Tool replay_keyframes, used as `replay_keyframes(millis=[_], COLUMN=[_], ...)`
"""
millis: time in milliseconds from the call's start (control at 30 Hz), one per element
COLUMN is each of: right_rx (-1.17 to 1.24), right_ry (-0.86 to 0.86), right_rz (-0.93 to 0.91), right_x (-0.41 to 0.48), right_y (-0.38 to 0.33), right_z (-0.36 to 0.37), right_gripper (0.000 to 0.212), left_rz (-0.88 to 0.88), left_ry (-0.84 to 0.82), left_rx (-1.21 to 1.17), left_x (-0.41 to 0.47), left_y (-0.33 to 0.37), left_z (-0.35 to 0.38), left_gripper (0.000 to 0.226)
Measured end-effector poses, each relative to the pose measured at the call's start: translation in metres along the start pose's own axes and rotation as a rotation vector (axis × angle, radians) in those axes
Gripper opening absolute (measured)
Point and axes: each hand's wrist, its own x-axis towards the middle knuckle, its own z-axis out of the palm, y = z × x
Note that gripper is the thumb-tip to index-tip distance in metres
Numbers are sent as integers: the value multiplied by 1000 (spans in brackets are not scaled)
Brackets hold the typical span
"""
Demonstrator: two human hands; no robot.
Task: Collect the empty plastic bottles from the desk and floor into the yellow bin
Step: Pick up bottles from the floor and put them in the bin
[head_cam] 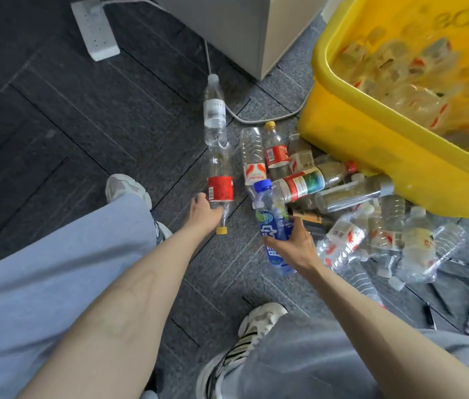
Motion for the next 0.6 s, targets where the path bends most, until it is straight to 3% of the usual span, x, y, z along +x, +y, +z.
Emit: replay_keyframes(millis=[133, 233, 333, 600], right_rx=[107, 219, 272, 341], right_ry=[95, 158, 194, 126], right_rz=[-5, 2, -2, -11], right_x=[4, 12, 20, 19], right_y=[-1, -6, -15, -26], right_z=[-15, -15, -10, -5], right_gripper=[61, 69, 63, 65], left_rz=[-82, -93, -118, -214], left_ry=[80, 52, 56, -51], left_rx=[-99, -139, -175, -146], left_x=[27, 48, 67, 63], left_y=[7, 6, 7, 12], left_z=[17, 30, 40, 24], left_gripper=[73, 89, 105, 101])
